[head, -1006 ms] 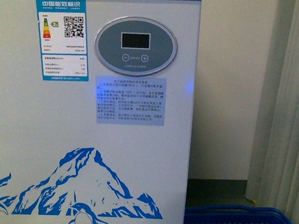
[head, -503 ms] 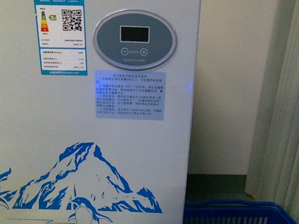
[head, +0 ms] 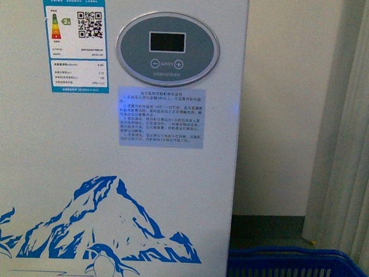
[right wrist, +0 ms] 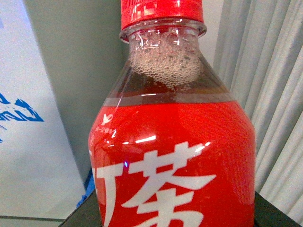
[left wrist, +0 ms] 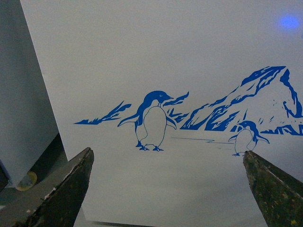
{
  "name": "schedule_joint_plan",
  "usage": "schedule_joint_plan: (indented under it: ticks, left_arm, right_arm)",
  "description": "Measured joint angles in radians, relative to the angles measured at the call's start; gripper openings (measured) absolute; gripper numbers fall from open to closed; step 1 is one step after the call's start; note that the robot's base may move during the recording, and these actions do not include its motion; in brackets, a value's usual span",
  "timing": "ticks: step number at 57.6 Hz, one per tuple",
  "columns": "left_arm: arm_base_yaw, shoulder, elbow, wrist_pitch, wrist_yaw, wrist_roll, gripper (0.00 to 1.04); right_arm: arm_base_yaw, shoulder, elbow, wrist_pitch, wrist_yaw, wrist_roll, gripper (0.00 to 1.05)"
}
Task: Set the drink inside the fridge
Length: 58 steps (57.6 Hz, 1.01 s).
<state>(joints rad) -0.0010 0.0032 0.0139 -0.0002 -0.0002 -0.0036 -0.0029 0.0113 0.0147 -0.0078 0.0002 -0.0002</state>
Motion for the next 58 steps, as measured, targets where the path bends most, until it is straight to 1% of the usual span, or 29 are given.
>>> schedule_joint_plan:
  ticks: [58]
  left_arm:
    - [0.000,0.000,0.000,0.000,0.000,0.000,0.97]
  right_arm:
    - [0.000,0.000,0.000,0.000,0.000,0.000,0.41]
